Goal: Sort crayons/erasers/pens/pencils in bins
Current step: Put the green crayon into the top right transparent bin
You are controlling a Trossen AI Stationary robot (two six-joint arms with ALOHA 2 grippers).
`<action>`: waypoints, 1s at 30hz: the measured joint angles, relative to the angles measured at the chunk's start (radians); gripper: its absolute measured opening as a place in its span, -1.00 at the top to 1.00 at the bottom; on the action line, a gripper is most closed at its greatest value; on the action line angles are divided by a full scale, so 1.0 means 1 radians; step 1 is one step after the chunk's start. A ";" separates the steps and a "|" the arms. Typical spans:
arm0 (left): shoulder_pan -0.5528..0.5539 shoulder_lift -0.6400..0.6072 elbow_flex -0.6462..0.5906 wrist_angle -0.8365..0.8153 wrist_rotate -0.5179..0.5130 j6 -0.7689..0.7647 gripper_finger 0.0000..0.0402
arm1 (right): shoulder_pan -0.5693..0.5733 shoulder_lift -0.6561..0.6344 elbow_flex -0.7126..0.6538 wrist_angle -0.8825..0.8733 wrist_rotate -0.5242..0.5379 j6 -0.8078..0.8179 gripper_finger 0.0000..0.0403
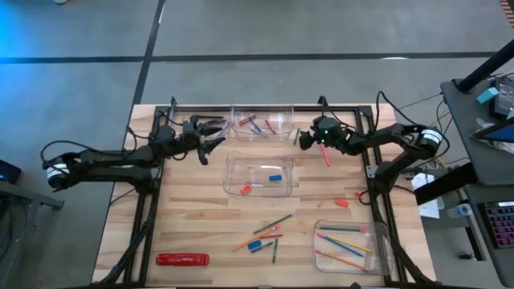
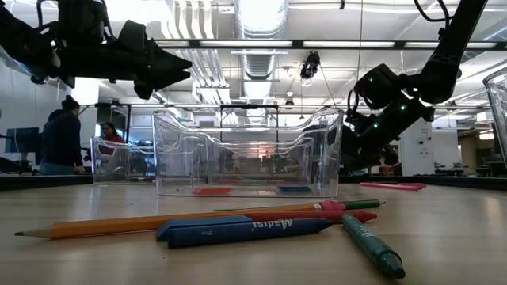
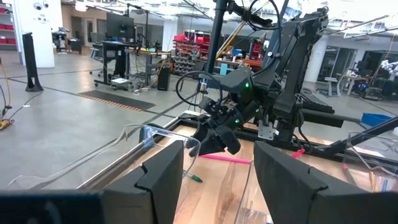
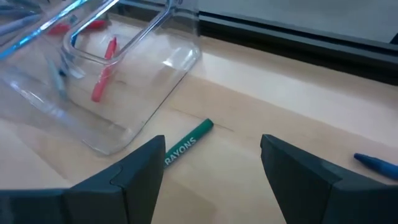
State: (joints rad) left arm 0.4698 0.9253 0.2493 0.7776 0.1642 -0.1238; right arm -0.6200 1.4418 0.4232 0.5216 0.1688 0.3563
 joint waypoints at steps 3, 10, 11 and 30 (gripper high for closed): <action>0.000 0.000 0.000 0.000 -0.001 0.000 0.10 | 0.017 0.000 0.003 0.000 0.000 -0.012 -0.25; 0.000 0.000 0.000 0.000 -0.010 0.000 0.10 | 0.045 0.000 0.019 0.000 0.032 -0.031 -0.25; 0.000 0.000 0.000 0.000 -0.010 0.000 0.10 | 0.045 0.000 0.023 0.000 0.041 -0.025 -0.25; 0.000 0.000 0.000 0.000 -0.013 0.000 0.10 | 0.066 0.206 0.133 -0.048 0.093 0.011 -0.25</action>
State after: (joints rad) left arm 0.4698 0.9253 0.2493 0.7773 0.1511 -0.1238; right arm -0.5537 1.6475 0.5565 0.4733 0.2617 0.3675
